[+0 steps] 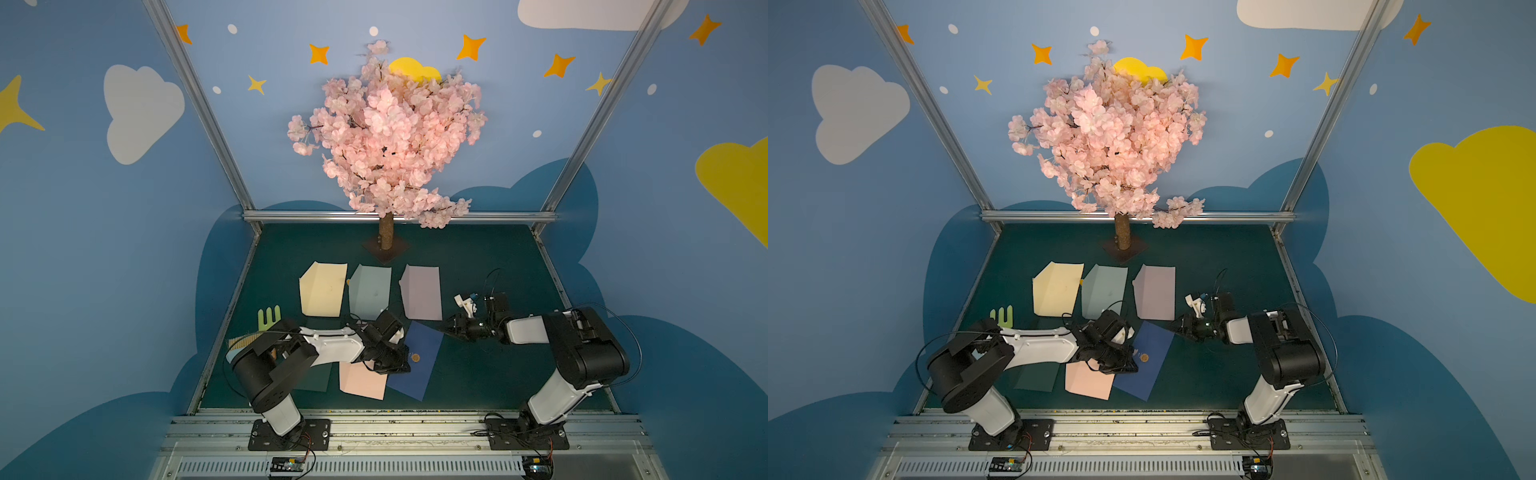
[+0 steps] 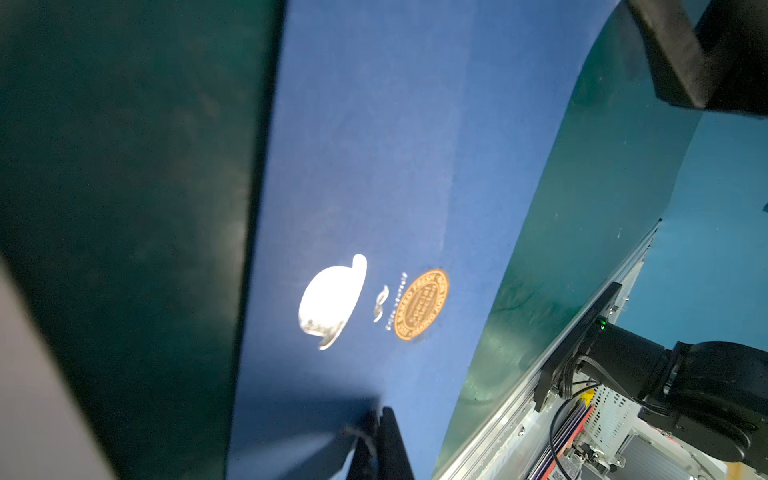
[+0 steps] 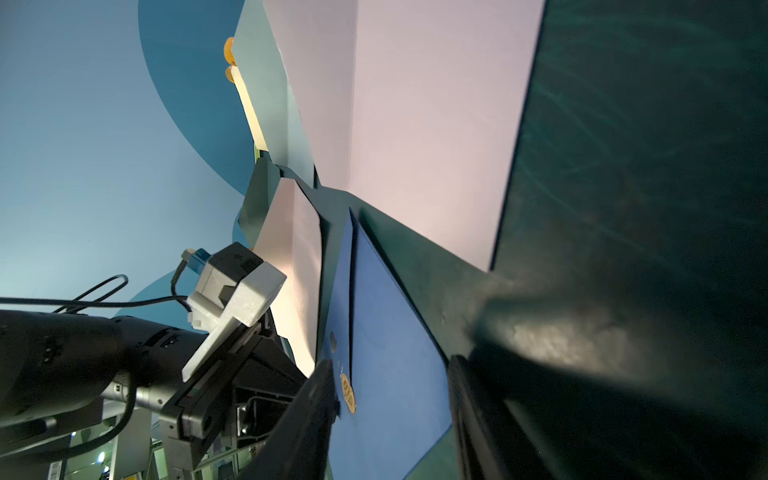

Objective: Open the envelope
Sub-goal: Pick up the envelope from the center of the board.

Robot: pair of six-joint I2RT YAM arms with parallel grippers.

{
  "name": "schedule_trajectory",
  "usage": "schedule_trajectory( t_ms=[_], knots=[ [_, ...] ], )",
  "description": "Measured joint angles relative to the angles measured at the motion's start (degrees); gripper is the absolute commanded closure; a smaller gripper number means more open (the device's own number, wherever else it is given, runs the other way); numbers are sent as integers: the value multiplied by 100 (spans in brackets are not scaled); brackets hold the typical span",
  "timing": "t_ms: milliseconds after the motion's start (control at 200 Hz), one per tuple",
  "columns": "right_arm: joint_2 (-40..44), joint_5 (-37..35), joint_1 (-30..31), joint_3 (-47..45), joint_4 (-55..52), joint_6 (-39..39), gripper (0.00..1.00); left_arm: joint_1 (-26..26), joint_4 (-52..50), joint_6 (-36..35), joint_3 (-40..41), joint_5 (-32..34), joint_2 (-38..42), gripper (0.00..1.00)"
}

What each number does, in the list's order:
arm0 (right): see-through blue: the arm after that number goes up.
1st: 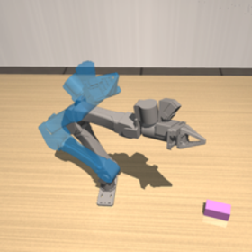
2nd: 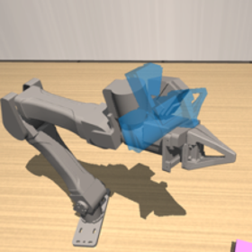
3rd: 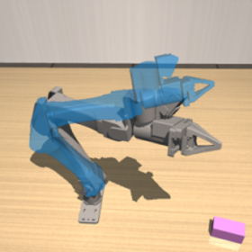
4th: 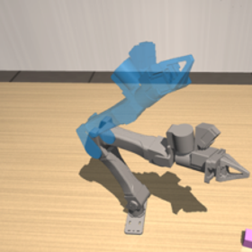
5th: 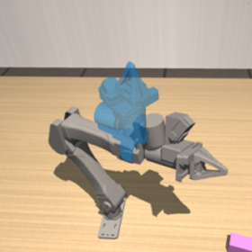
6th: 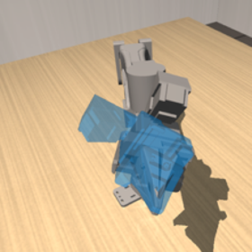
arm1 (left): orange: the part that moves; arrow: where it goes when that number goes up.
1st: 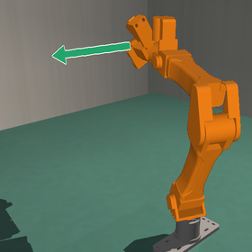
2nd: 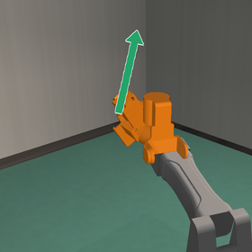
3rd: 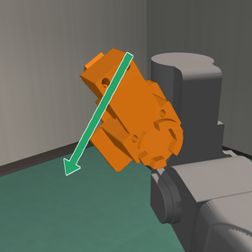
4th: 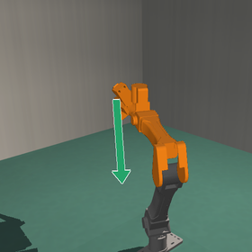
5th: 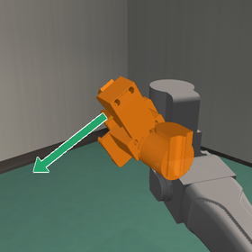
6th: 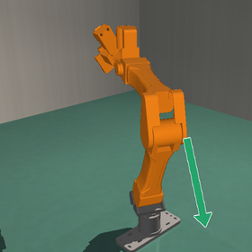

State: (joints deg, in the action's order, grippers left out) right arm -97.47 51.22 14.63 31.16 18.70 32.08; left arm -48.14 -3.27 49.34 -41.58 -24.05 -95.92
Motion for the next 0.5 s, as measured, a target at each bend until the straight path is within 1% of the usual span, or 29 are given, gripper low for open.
schedule_trajectory(
  t_ms=[65, 140, 260, 501],
  knots=[
    [17, -22, 46, 0, 107, 136, 52, 2, 28, 0, 0, -26, -15, 97],
    [105, -13, 90, 2, 122, 256, 55, 2, 63, 0, 0, -52, -35, 97],
    [188, 24, 184, 57, 81, 367, 52, 4, 111, 0, -2, -92, -61, 97],
    [494, -66, 232, 120, -398, 315, 53, 17, 186, 0, -4, -173, -107, 97]
  ],
)
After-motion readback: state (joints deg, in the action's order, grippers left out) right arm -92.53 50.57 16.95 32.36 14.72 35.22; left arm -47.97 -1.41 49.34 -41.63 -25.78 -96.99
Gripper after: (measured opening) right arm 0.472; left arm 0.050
